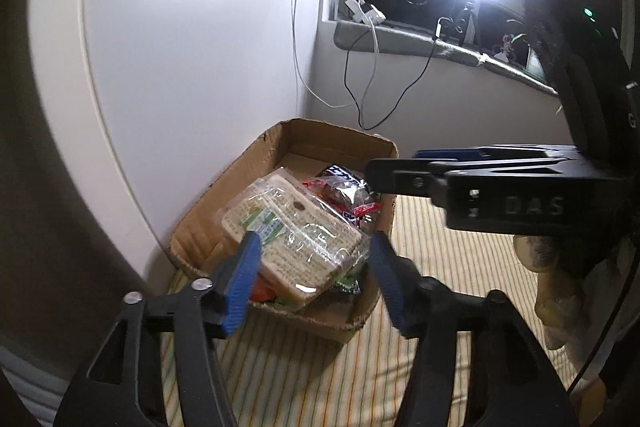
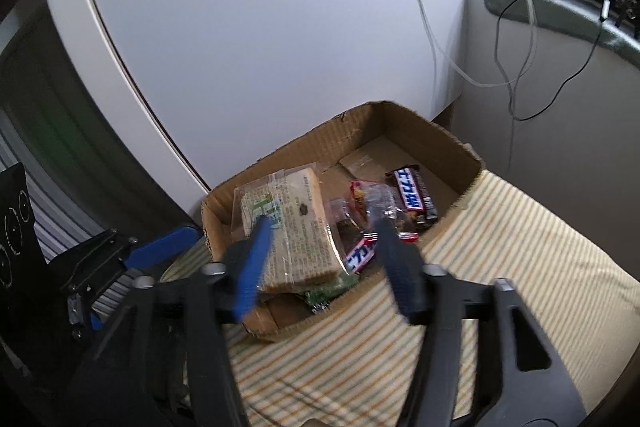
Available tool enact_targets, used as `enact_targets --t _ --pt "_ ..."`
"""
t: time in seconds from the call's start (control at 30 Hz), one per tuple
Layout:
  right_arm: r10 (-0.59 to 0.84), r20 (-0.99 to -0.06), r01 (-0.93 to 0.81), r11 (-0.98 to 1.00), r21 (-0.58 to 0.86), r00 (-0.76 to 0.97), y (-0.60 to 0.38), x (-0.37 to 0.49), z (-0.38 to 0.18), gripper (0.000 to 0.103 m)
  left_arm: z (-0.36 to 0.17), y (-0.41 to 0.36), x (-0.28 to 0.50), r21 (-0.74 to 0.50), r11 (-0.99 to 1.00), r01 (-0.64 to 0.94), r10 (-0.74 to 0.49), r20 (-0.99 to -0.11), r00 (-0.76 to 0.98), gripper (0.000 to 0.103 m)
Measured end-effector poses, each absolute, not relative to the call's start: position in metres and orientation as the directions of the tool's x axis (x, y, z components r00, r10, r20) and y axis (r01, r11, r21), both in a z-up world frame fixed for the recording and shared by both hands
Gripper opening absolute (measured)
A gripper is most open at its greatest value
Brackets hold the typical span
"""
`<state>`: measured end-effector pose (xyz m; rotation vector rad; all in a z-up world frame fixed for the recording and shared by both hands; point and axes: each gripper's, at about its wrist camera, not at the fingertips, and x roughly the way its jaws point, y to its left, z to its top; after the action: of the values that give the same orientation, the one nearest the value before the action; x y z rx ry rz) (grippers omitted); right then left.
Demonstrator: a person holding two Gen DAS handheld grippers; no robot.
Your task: Organize snacks
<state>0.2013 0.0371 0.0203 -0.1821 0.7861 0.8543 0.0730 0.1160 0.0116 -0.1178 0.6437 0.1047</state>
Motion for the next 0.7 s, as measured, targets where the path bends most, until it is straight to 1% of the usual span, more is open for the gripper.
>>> enact_targets --t 0.07,0.1,0.17,0.2,0.23,0.27,0.33,0.43,0.53,0.7 --pt "0.602 -0.674 -0.730 0.670 0.135 0.428 0.030 0.196 0.023 0.069 0.014 0.113 0.065 -0.076 0.987 -0.139 0.067 -0.593 0.802 0.069" --pt "0.595 -0.667 -0.726 0.678 0.117 0.448 0.024 0.190 0.025 0.071 0.015 0.113 0.062 -0.073 0.987 -0.141 0.072 -0.589 0.805 0.071" --pt "0.585 -0.653 -0.718 0.690 0.091 0.480 0.016 0.181 0.027 0.080 0.019 0.110 0.055 -0.065 0.986 -0.151 0.086 -0.578 0.811 0.074" --pt "0.581 -0.639 -0.711 0.699 0.075 0.504 0.010 0.175 0.029 0.086 0.020 0.109 0.051 -0.063 0.986 -0.153 0.090 -0.572 0.815 0.074" --pt "0.576 -0.626 -0.703 0.708 0.063 0.525 0.005 0.170 0.030 0.091 0.023 0.108 0.047 -0.065 0.985 -0.158 0.094 -0.565 0.820 0.077" --pt "0.572 -0.616 -0.697 0.716 0.052 0.542 0.002 0.166 0.032 0.092 0.024 0.108 0.045 -0.068 0.984 -0.164 0.098 -0.561 0.822 0.081" --pt "0.556 -0.596 -0.682 0.731 0.019 0.579 -0.007 0.155 0.034 0.096 0.026 0.108 0.038 -0.067 0.981 -0.180 0.113 -0.555 0.824 0.081" --pt "0.522 -0.568 -0.655 0.755 -0.041 0.637 -0.019 0.139 0.035 0.101 0.026 0.107 0.030 -0.052 0.978 -0.204 0.142 -0.551 0.822 0.081" --pt "0.509 -0.548 -0.637 0.769 -0.059 0.664 -0.030 0.126 0.034 0.103 0.027 0.108 0.023 -0.062 0.974 -0.218 0.150 -0.547 0.824 0.081" --pt "0.483 -0.554 -0.615 0.785 -0.067 0.678 -0.041 0.115 0.024 0.103 0.027 0.107 0.014 -0.064 0.970 -0.235 0.163 -0.546 0.822 0.083"
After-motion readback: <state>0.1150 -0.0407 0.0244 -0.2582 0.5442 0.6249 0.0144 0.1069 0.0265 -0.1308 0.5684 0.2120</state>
